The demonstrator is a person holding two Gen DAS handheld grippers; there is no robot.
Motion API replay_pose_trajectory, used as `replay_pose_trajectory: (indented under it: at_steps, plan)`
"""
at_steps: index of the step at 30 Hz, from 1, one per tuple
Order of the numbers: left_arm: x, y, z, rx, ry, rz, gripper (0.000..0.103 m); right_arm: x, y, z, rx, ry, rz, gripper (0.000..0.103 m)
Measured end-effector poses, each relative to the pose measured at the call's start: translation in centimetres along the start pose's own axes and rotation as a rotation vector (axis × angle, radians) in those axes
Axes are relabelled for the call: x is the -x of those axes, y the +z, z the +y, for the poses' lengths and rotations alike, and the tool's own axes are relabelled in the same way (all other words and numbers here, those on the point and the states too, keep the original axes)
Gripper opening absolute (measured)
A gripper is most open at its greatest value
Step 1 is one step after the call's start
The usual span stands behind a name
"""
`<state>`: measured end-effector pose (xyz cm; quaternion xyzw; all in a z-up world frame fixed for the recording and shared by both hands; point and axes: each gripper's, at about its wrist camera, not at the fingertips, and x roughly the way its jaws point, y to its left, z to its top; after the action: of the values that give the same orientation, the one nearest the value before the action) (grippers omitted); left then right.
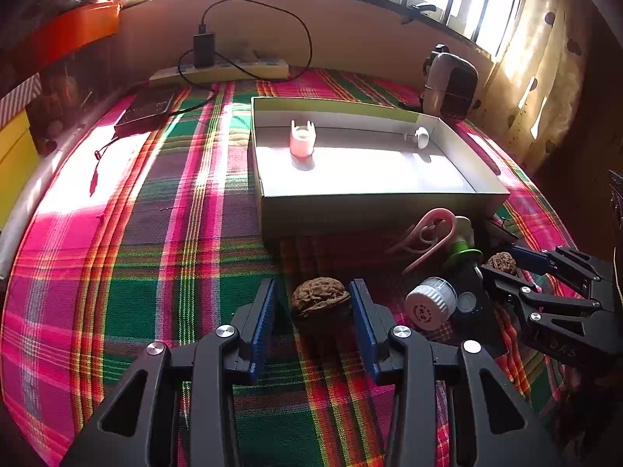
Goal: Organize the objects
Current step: 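Grasp the smooth walnut with the left tool while the right tool grasps the wrinkled walnut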
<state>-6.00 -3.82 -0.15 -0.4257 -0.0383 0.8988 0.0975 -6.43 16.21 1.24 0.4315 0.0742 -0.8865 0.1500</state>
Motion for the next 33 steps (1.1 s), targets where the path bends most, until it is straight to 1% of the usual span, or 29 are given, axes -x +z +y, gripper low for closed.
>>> replay_pose_trajectory:
  at_steps: [5,9,11,12,14,33]
  plan:
    - [0.0,0.0,-0.1,-0.006,0.007,0.001,0.037,0.0,0.0,0.0,0.000,0.000,0.000,0.047]
    - [0.0,0.0,-0.2,-0.010,0.019,0.001,0.034,0.0,0.0,0.0,-0.002,0.000,0.000,0.047]
    - [0.0,0.0,0.0,-0.005,0.026,0.000,0.031,0.0,0.0,-0.3,-0.009,-0.008,-0.002,0.040]
    - [0.1,0.0,0.0,-0.001,0.028,0.000,0.029,0.1,-0.1,-0.4,-0.015,-0.010,-0.004,0.038]
    - [0.1,0.0,0.1,0.003,0.025,-0.001,0.028,0.1,-0.1,-0.7,-0.028,-0.013,-0.006,0.032]
    - [0.1,0.0,0.1,0.002,0.027,0.000,0.028,0.2,-0.1,-0.9,-0.036,-0.004,-0.008,0.032]
